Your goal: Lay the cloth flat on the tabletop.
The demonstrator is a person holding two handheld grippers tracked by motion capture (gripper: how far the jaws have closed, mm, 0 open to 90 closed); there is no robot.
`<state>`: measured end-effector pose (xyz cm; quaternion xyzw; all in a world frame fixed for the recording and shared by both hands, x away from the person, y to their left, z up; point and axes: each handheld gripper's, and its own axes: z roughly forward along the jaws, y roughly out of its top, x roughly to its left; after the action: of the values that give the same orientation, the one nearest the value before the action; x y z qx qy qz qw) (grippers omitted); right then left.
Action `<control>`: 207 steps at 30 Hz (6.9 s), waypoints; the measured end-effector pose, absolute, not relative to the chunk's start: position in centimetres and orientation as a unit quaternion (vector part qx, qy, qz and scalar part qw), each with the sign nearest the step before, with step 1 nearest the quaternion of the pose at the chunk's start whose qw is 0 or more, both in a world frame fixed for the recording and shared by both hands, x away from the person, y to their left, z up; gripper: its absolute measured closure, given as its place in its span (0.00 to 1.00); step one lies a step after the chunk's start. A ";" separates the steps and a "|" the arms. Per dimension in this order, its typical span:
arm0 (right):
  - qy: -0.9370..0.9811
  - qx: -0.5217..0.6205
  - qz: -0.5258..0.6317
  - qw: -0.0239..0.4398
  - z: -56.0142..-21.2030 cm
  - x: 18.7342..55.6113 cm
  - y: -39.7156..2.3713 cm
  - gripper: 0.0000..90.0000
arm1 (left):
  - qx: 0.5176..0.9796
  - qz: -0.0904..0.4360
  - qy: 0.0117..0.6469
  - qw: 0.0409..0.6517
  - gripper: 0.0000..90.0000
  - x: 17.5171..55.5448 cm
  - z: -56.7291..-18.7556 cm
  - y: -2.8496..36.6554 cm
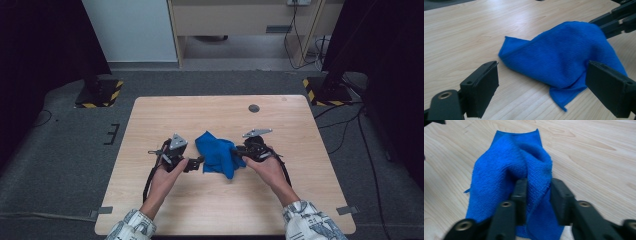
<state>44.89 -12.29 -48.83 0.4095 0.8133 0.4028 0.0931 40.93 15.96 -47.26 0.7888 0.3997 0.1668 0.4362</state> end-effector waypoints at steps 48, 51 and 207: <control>0.827 0.404 0.377 0.103 -49.0 42.5 -15.1 0.98 | 0.790 0.146 0.420 0.423 0.95 41.8 -48.5 16.6; 0.828 0.408 0.370 0.102 -49.5 42.3 -15.6 0.98 | 0.794 0.142 0.421 0.415 0.95 42.1 -49.0 16.9; 0.780 0.453 0.407 0.141 -50.1 47.6 -18.6 1.00 | 0.757 0.195 0.421 0.460 0.96 42.0 -48.5 18.0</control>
<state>47.63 -18.56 -50.14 0.4534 0.7801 0.4074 0.1411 42.00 18.02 -48.54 0.7570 0.4205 0.1953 0.4603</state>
